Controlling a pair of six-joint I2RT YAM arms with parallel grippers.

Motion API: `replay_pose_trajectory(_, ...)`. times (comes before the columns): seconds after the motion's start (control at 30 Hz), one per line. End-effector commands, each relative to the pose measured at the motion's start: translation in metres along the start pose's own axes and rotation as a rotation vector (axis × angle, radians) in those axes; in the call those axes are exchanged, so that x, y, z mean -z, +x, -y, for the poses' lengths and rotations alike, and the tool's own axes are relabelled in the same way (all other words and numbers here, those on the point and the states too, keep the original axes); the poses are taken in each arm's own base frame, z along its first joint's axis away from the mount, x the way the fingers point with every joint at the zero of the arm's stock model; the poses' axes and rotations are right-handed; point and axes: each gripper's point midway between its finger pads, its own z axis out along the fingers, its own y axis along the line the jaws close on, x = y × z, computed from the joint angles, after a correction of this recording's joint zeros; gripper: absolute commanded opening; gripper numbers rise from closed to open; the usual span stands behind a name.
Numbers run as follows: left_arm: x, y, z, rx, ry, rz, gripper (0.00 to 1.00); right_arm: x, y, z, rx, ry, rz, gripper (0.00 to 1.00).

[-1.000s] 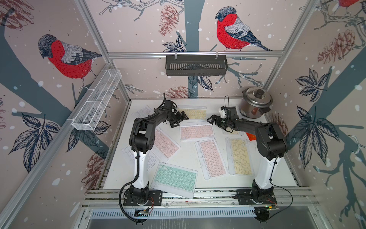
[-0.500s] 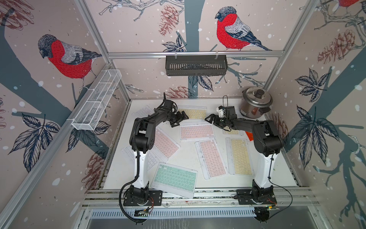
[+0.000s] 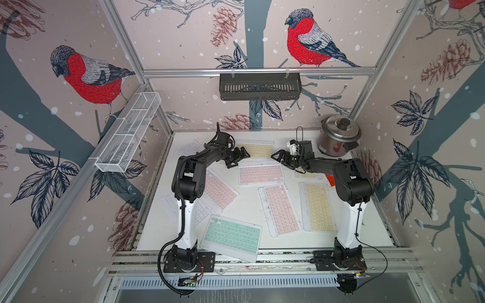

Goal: Stack the numeric keypads
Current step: Pick up the numeric keypad from the center of the board.

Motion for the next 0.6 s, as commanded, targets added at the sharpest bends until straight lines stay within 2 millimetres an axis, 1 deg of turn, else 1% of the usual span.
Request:
replay_pose_trajectory(0.0,-0.003,0.01,-0.017,0.026,-0.063,-0.029,0.97,0.0,-0.005,-0.01,0.008,-0.047,0.011,1.0)
replay_pose_trajectory(0.27,-0.004,0.012,-0.018,0.028,-0.061,-0.033,0.97,0.0,-0.001,-0.013,0.001,-0.077,0.007,1.0)
replay_pose_trajectory(0.37,-0.004,0.013,-0.018,0.031,-0.059,-0.034,0.97,0.001,0.003,-0.02,0.009,-0.098,0.001,1.0)
replay_pose_trajectory(0.57,-0.004,0.014,-0.015,0.031,-0.048,-0.034,0.97,0.013,0.004,-0.046,0.055,-0.159,0.022,1.0)
